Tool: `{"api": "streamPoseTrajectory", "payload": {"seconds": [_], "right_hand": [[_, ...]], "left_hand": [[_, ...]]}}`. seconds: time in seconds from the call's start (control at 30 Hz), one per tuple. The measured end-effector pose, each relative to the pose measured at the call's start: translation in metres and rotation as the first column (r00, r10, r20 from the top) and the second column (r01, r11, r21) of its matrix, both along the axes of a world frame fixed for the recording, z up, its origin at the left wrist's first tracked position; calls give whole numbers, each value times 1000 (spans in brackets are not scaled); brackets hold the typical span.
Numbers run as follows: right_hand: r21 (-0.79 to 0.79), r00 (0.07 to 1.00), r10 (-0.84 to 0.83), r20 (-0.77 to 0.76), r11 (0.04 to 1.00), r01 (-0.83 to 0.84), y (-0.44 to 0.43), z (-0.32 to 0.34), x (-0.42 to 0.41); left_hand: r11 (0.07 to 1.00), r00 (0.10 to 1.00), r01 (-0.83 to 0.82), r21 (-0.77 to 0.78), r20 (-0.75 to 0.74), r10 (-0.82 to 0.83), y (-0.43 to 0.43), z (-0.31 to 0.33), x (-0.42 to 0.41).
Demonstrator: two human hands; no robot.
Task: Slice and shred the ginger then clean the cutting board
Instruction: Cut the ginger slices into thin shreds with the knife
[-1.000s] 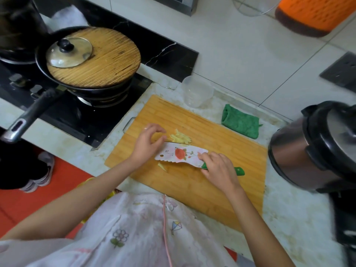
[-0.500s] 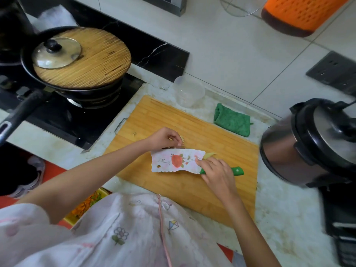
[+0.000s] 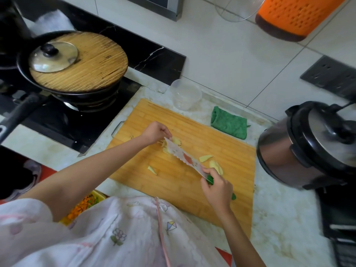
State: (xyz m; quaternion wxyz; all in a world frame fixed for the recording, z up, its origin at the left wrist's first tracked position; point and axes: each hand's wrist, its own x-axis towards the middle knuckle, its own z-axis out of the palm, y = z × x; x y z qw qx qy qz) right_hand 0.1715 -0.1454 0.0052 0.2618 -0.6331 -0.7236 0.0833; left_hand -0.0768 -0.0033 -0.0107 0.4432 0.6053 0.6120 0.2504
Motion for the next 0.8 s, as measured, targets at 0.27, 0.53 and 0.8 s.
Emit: {"api": "streamPoseTrajectory", "payload": {"seconds": [0.27, 0.53, 0.8], "right_hand": [[-333, 979, -73, -190, 943, 5, 2, -5, -24], [-449, 953, 256, 162, 879, -160, -11, 0, -70], [-506, 912, 356, 204, 836, -213, -26, -6, -84]], "left_hand": [[885, 987, 30, 464, -155, 47, -46, -12, -29], [633, 816, 517, 576, -556, -160, -143, -78, -63], [675, 802, 502, 541, -583, -128, -156, -78, -49]]}}
